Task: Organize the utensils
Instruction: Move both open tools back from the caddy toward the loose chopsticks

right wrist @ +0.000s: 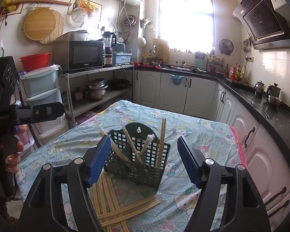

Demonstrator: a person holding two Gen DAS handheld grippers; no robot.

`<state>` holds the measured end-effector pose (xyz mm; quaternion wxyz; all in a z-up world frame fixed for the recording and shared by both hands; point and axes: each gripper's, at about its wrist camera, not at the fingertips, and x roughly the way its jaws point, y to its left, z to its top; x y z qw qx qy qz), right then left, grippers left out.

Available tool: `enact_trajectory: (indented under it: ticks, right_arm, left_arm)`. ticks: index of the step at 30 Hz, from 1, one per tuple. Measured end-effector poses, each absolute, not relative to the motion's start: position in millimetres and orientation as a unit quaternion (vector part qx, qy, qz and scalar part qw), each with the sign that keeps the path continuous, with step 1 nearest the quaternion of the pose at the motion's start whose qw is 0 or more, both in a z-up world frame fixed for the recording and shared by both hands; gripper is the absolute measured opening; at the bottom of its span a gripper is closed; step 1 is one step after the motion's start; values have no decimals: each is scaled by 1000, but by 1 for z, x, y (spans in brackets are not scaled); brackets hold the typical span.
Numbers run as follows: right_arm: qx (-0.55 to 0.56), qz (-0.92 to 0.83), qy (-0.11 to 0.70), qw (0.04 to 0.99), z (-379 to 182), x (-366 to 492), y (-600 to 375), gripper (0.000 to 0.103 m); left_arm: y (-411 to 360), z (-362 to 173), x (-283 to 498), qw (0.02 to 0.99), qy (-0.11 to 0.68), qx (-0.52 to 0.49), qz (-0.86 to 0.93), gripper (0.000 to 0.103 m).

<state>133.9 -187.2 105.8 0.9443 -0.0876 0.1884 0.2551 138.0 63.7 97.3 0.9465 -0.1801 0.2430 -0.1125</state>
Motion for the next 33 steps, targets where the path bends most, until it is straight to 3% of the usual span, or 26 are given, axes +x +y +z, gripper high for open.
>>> enact_trajectory:
  ticks: [33]
  right_arm:
    - [-110, 272, 235, 927, 60, 116, -172, 69]
  left_arm:
    - [77, 48, 124, 936, 292, -180, -80, 92]
